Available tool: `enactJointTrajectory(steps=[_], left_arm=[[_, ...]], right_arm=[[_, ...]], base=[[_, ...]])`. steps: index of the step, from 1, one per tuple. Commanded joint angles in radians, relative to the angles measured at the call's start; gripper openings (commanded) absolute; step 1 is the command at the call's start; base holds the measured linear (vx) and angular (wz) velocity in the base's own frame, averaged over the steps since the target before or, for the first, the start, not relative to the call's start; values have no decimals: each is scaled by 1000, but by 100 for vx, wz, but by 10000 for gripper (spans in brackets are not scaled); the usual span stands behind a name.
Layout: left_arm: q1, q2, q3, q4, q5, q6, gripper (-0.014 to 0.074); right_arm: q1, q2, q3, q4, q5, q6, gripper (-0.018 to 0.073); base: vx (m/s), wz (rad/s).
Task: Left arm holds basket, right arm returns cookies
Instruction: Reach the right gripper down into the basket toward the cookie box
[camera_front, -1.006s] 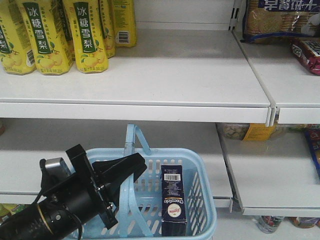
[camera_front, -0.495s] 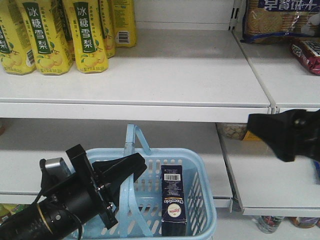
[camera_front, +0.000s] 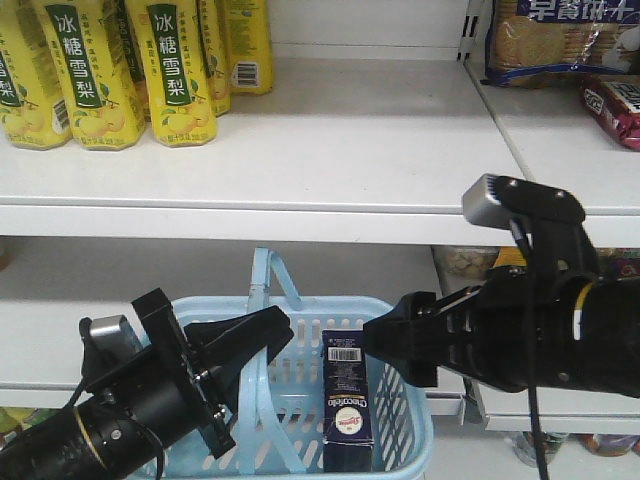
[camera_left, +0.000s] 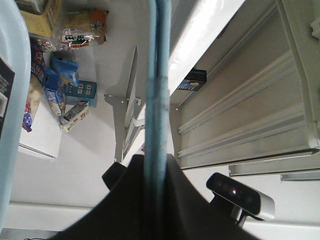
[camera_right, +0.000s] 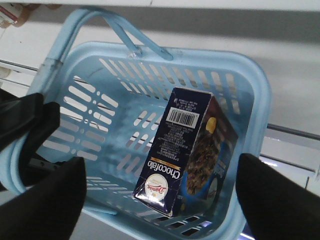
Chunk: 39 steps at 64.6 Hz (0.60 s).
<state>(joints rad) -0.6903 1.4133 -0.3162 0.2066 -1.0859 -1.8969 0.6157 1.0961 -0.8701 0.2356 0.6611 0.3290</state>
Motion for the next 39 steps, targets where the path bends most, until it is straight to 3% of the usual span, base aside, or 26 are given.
enactJointTrajectory(steps=[1,20,39], left_arm=[[-7,-32,-27,-16,-287,0,0],[-7,-32,-27,-16,-287,0,0],[-7,-32,-27,-16,-287,0,0]], right_arm=[[17,24,-40,4,-43,23,573],[85,120,-100,-2,-2,47,573],[86,160,-100,-47,39,109,571]], base=[[0,0],[0,0],[0,0]])
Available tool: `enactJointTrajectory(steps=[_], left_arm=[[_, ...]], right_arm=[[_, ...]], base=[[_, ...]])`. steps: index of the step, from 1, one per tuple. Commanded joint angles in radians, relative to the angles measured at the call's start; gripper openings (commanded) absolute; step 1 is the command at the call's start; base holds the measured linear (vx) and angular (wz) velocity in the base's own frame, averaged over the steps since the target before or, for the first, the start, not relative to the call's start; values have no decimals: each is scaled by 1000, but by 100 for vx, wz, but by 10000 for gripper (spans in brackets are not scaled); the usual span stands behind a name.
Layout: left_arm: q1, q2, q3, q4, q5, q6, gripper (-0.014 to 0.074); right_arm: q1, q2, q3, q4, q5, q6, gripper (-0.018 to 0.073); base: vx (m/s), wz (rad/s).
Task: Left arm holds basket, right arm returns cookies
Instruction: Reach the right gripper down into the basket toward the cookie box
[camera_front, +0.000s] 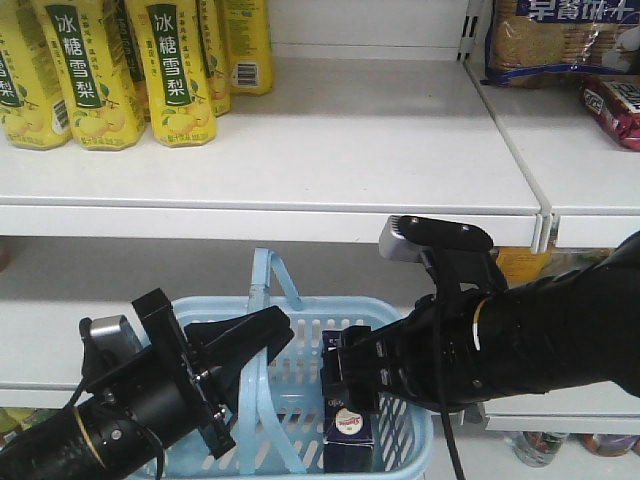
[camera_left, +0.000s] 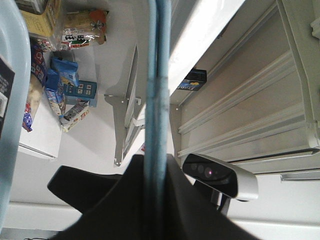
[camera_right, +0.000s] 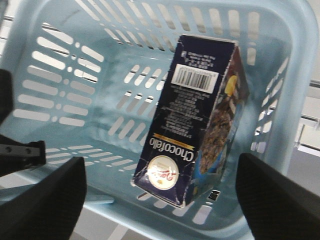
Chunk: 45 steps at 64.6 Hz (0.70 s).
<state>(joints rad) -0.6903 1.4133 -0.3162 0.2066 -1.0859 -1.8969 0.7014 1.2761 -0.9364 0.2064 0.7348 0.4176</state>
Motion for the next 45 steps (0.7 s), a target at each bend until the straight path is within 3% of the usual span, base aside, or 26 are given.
enactJointTrajectory(steps=[1,13,26,45], left_arm=[[-7,-32,-27,-16,-287,0,0],[-7,-32,-27,-16,-287,0,0],[-7,-32,-27,-16,-287,0,0],[-7,-32,-27,-16,-287,0,0]], right_arm=[[0,-20,-33,-21,-38,26,571],[2,-5,-32,-67,-54,70,566],[57,34,-32,-104,-89,99,566],[58,81,-32,-128,-139,113,566]], base=[[0,0],[0,0],[0,0],[0,0]])
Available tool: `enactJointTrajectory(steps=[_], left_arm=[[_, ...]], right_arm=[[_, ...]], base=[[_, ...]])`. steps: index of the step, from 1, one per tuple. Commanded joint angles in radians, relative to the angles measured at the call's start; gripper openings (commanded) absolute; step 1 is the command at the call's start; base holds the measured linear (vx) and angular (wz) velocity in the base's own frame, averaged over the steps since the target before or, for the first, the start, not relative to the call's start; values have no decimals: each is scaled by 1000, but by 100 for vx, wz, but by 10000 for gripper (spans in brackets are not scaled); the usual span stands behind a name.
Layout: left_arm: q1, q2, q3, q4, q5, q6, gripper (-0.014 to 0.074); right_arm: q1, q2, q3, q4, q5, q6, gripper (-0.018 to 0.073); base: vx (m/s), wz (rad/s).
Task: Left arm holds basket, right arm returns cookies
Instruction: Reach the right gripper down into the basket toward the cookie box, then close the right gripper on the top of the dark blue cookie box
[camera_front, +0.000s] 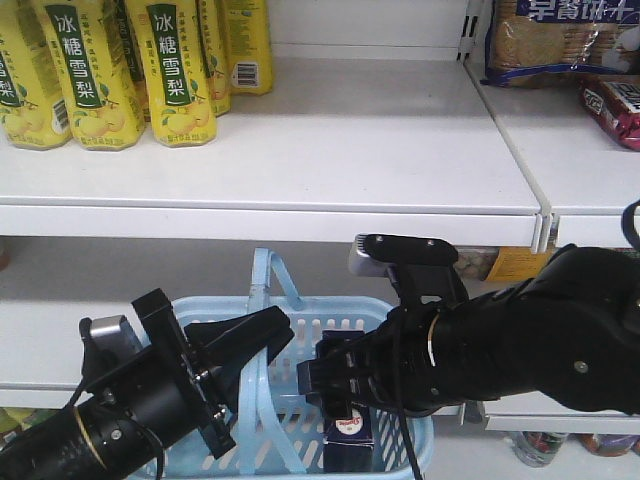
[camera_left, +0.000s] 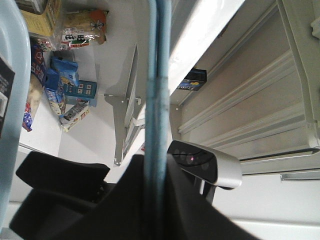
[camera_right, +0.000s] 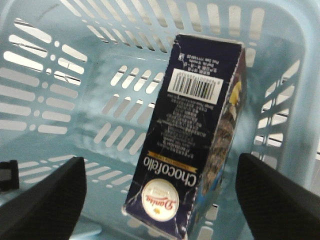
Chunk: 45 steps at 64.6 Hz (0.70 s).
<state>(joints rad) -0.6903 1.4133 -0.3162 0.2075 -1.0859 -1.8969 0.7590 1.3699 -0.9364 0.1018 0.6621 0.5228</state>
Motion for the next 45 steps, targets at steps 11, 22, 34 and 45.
enactJointTrajectory(steps=[11,22,34,45], left_arm=[[-7,-32,-27,-17,-287,0,0],[-7,-32,-27,-17,-287,0,0],[-7,-32,-27,-17,-287,0,0],[-7,-32,-27,-17,-287,0,0]], right_arm=[[0,13,-32,-29,-80,9,566],[0,29,-32,-49,-80,9,566],[19,29,-30,-58,-88,9,566],[33,41,-28,-70,-117,10,566]], base=[[0,0],[0,0],[0,0],[0,0]])
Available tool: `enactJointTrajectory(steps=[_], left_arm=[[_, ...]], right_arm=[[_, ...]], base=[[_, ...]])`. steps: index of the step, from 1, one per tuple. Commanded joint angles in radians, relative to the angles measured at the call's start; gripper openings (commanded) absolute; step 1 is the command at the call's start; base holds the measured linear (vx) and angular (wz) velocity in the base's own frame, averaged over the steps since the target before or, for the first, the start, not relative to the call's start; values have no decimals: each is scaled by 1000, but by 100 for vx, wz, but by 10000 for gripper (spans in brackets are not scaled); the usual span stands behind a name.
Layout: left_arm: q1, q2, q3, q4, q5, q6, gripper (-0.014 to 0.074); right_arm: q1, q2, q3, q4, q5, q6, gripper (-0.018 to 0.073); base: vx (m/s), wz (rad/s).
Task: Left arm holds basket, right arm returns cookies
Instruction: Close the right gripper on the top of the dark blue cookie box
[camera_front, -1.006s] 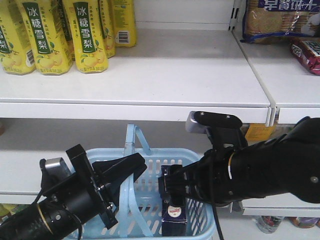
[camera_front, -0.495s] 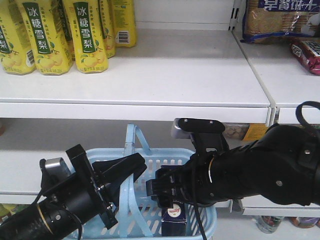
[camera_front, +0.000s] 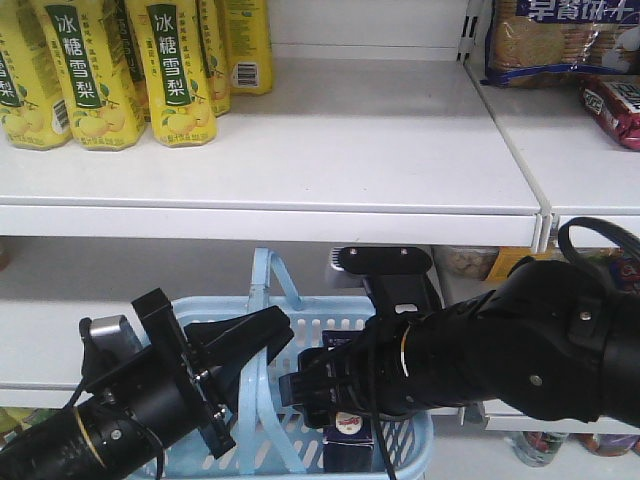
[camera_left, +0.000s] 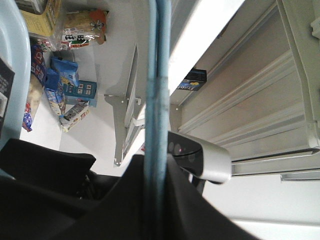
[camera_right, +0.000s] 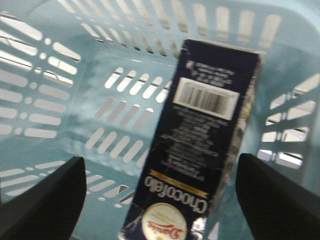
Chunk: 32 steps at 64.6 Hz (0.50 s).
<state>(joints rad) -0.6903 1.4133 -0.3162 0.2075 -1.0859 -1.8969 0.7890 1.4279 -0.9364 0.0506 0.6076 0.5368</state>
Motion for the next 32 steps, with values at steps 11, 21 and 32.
enactJointTrajectory(steps=[11,21,32], left_arm=[[-7,-32,-27,-17,-287,0,0],[-7,-32,-27,-17,-287,0,0],[-7,-32,-27,-17,-287,0,0]], right_arm=[[3,2,-28,-29,-62,-4,566],[3,21,-28,-45,-59,-4,566],[3,39,-28,-51,-58,-5,566]], base=[[0,0],[0,0],[0,0]])
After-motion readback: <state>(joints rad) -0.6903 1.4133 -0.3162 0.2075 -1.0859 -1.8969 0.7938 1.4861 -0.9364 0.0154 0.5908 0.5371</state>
